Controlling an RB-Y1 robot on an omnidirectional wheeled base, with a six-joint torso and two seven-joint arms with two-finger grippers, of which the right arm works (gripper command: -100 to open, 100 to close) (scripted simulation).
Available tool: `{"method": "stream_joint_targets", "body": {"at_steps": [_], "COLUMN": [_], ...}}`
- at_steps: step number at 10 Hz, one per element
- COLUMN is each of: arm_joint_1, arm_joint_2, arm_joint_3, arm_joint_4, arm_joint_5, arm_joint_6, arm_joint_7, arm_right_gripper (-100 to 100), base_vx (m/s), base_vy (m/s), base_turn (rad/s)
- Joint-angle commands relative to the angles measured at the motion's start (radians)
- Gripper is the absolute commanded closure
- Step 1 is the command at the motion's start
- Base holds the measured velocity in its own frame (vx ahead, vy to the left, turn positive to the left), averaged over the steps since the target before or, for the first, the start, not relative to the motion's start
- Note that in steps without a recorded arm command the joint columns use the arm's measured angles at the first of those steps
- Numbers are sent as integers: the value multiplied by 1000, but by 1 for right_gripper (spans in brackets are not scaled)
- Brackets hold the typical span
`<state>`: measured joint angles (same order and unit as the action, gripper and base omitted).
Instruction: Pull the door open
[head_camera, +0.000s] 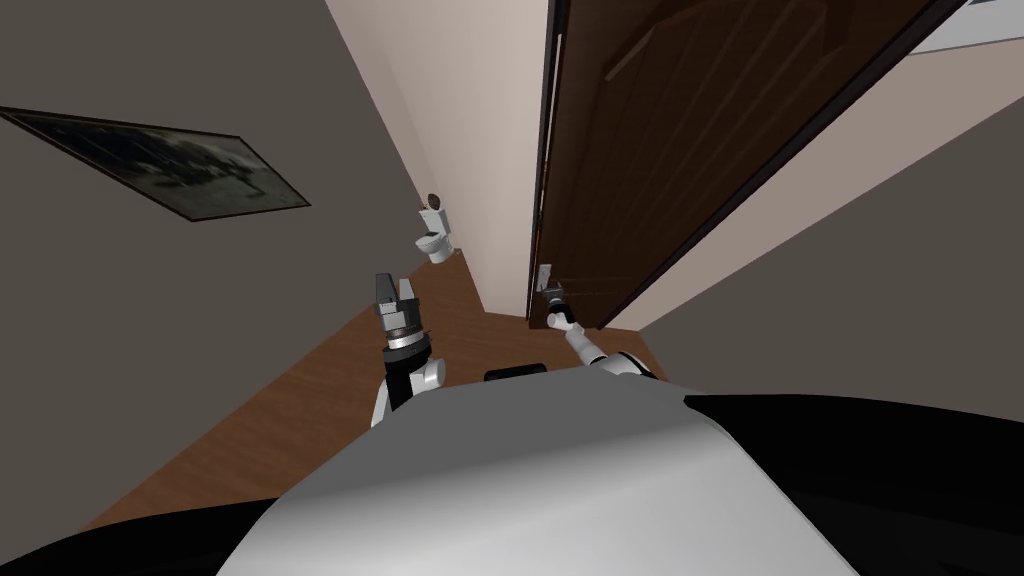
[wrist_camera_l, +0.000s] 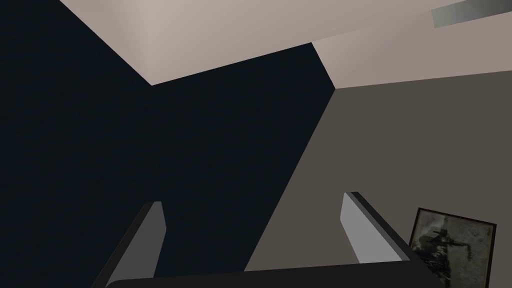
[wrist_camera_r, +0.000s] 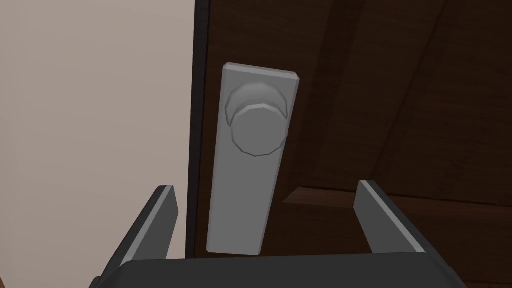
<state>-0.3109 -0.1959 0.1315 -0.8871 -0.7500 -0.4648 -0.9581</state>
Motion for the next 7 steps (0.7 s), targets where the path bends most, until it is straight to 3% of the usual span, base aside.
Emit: {"method": "stream_joint_targets", "body": {"at_steps": [1,4,5,6,7], "arm_joint_1": [2,3,1,10,14], "arm_joint_2": [9,20,17,-14,-26], "arm_joint_3": [3,8,6,1,-1], "arm_joint_4": [-10,-19,-16,-11,-10], "arm_joint_5": [-27,-61,-54,-60,-62], "arm_joint_6": [7,14,12,8,6], "arm_joint_7": [-39,-89,-77,-107,-117], "arm_right_gripper": [-100,-100,-100,-100,-100], "base_vx": [-83,-71,-27,89,152], "base_vy": [-48,-38,-16,26,41], "base_turn": [52,33,9,149,176]}}
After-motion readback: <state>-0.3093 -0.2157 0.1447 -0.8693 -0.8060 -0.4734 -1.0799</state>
